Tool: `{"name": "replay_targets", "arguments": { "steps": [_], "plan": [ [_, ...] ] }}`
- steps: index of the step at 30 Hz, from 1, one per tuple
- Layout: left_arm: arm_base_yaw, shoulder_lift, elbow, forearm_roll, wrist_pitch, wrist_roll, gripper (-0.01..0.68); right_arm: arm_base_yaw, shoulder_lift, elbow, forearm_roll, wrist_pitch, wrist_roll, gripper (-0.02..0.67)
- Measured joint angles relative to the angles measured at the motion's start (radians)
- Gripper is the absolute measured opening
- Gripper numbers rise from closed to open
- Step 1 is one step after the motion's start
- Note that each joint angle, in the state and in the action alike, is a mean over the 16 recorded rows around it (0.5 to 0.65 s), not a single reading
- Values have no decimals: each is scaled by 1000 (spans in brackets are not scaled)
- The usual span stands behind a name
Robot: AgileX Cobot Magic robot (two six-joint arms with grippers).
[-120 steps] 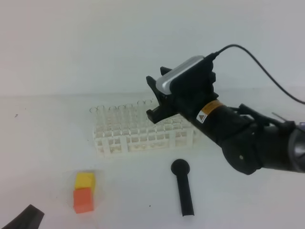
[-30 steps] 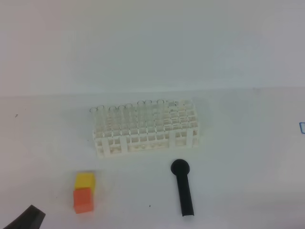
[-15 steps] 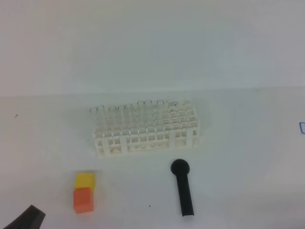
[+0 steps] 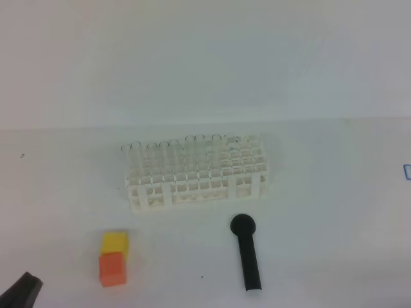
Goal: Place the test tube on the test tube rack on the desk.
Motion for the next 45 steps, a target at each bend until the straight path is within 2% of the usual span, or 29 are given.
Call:
{"name": "replay_targets", "arguments": {
  "steps": [6, 12, 15, 18, 20, 26, 31, 34, 45],
  "plan": [
    [-68, 1, -11, 178, -99, -23, -1, 0, 0, 0, 0, 0, 1, -1],
    [-90, 0, -21, 419, -182, -59, -1, 0, 0, 0, 0, 0, 1, -1],
    [-101, 0, -24, 530, -224, -132, -1, 0, 0, 0, 0, 0, 1, -1],
    [-114, 0, -23, 677, -283, -296, -1, 0, 0, 0, 0, 0, 1, -1],
    [-123, 0, -19, 788, -332, -461, -1, 0, 0, 0, 0, 0, 1, -1],
    [-147, 1, -7, 1093, -460, -1042, -1, 0, 0, 0, 0, 0, 1, -1],
    [-156, 1, -1, 1285, -460, -1466, -1, 0, 0, 0, 0, 0, 1, -1],
    [-156, 2, -1, 1334, -407, -1604, -1, 0, 0, 0, 0, 0, 1, -1],
    [-157, 3, -2, 1433, -119, -1814, -1, 0, 0, 0, 0, 0, 1, -1]
  ]
}}
